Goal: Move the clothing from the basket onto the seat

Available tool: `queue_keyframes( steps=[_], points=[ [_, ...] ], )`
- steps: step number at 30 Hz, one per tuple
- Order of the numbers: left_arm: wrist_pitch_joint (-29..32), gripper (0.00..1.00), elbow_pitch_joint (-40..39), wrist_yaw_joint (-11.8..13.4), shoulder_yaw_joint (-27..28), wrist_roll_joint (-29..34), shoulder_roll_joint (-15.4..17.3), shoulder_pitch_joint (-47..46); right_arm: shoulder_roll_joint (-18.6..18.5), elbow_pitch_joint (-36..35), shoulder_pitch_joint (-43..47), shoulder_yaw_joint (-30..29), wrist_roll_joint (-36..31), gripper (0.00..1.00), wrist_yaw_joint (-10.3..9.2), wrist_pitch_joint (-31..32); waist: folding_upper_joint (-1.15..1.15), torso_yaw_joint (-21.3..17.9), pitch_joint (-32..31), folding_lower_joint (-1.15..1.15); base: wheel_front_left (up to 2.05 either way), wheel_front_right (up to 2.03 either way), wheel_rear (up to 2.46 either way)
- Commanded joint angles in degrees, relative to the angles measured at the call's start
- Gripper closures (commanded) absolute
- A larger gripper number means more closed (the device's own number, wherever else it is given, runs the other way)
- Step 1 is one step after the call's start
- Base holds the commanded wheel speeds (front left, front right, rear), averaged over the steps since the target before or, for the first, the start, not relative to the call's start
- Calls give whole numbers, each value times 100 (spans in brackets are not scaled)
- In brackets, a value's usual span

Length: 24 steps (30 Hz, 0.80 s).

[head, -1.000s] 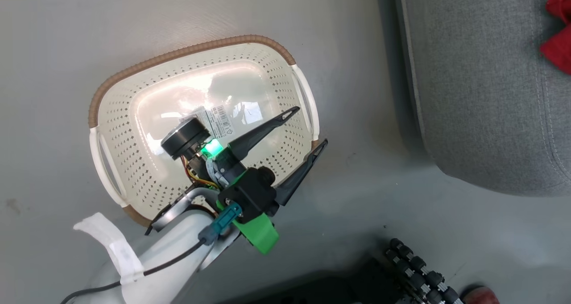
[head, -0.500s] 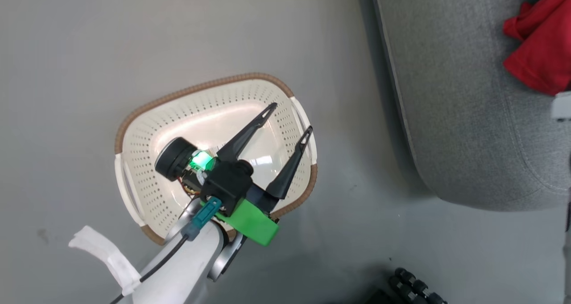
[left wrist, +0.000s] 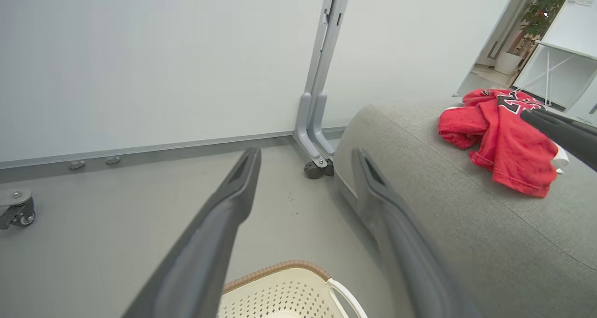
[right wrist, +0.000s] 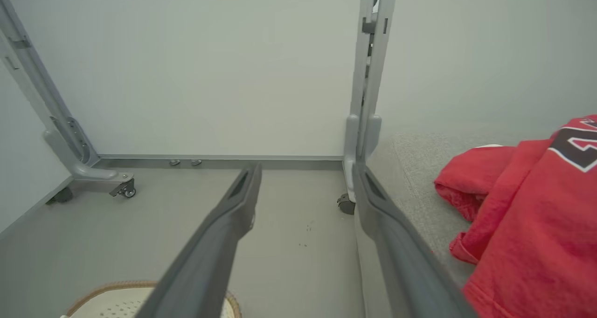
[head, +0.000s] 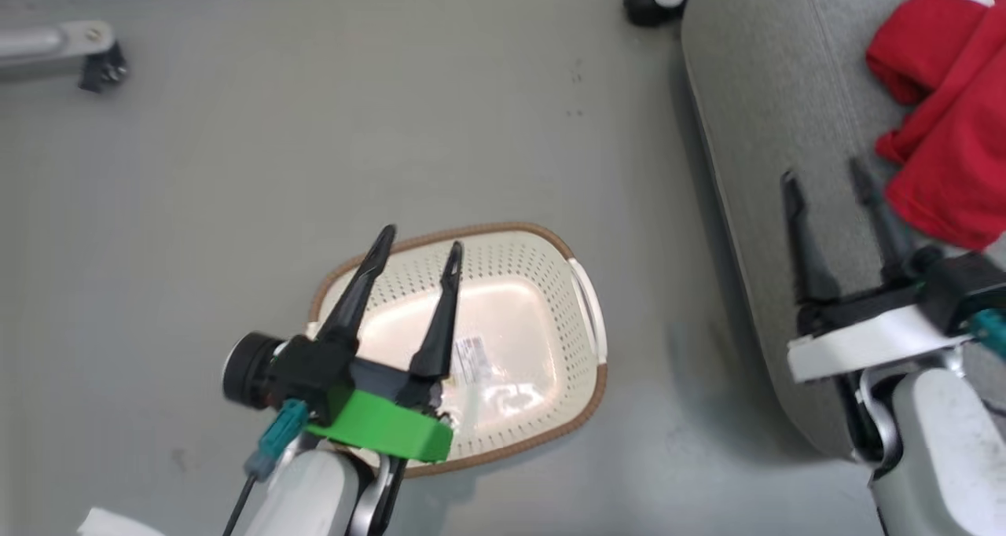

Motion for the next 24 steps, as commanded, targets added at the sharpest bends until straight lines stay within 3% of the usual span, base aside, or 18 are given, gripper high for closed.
queue_keyframes(
  steps=[1,7,14,24],
  points=[
    [-16,0,-19,-42,147,87,-44,232,-81,44,172,86,-78,0,-12,-13,0,655,-800,0,0,0,0],
    [-16,0,-82,-125,928,238,-163,884,3,72,616,244,-209,0,-11,-12,0,956,-1343,0,0,0,0],
    [-16,0,-274,-196,1741,507,-213,1669,172,-1,1241,334,-352,0,-11,-12,0,1040,-1864,0,0,0,0],
    [-17,0,-486,-266,2104,652,-242,2631,389,-127,2099,248,-371,0,-11,-12,0,835,-2377,0,0,0,0]
  ],
)
